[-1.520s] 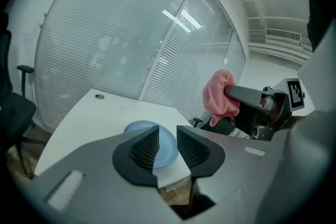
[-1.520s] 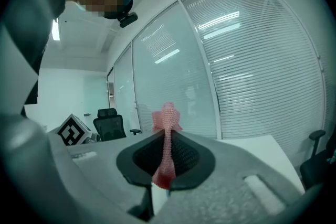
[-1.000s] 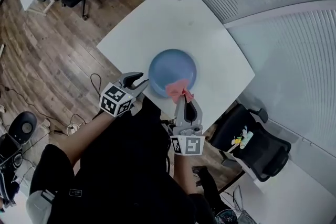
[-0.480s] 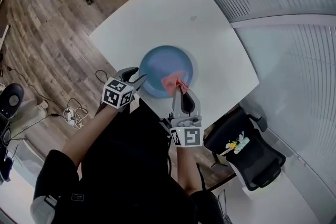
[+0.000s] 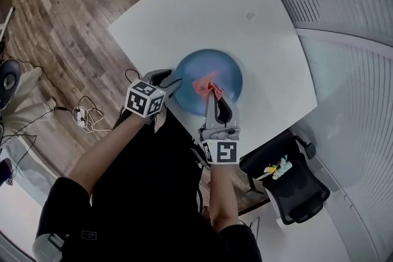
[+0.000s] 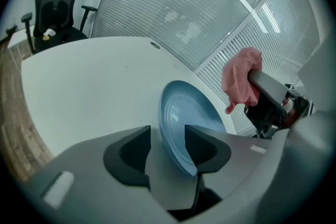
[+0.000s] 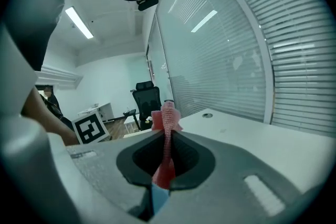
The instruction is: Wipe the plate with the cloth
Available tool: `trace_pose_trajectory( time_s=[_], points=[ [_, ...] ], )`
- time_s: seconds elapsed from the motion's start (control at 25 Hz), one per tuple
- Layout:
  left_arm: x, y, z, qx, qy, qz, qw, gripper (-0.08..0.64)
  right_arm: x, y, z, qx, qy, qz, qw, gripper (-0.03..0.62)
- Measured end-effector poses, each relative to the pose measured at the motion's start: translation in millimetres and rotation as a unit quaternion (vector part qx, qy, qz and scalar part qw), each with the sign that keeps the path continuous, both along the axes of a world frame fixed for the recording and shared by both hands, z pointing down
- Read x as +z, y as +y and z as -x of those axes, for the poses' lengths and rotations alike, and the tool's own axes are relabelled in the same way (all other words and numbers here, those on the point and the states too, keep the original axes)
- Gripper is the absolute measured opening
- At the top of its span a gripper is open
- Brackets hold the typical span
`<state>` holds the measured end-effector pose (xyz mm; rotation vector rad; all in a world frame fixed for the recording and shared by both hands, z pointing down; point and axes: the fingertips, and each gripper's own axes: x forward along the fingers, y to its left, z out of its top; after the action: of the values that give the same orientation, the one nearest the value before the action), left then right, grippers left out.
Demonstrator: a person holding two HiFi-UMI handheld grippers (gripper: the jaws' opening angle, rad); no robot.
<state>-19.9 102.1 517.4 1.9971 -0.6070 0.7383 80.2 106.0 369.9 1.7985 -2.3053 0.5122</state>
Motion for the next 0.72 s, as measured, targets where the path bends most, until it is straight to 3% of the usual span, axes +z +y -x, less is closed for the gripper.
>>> trace_pose_trajectory(
  time_s=[0.12,0.24,0.36,0.56,0.72],
  points=[
    [4.6,-1.5,-3.7,0.01,0.004,0.007,0.9999,0.206,14.5,-7.2,10.7,-0.016,0.005,0.005,1.0,0.014],
    [10.1,0.6,-8.1,0.033,-0.002,-0.002,0.9995,0.13,26.6,-12.3,21.4,-0.041,0.012,0.006,0.999,0.014],
    [17.4,5.7,-11.4,0.049,-0.003,0.01,0.9987,0.123,36.2,-18.2,28.9,-0.052,0.016,0.007,0.999,0.014],
    [18.1,2.8,-12.8,0.035,0.006,0.026,0.999,0.078,44.6,-22.2,37.3,-0.061,0.031,0.016,0.998,0.014],
    [18.7,2.8,-8.6,0.02,0.004,0.035,0.9992,0.056,59.6,-22.0,49.0,-0.089,0.053,0.051,0.993,0.014]
  ],
)
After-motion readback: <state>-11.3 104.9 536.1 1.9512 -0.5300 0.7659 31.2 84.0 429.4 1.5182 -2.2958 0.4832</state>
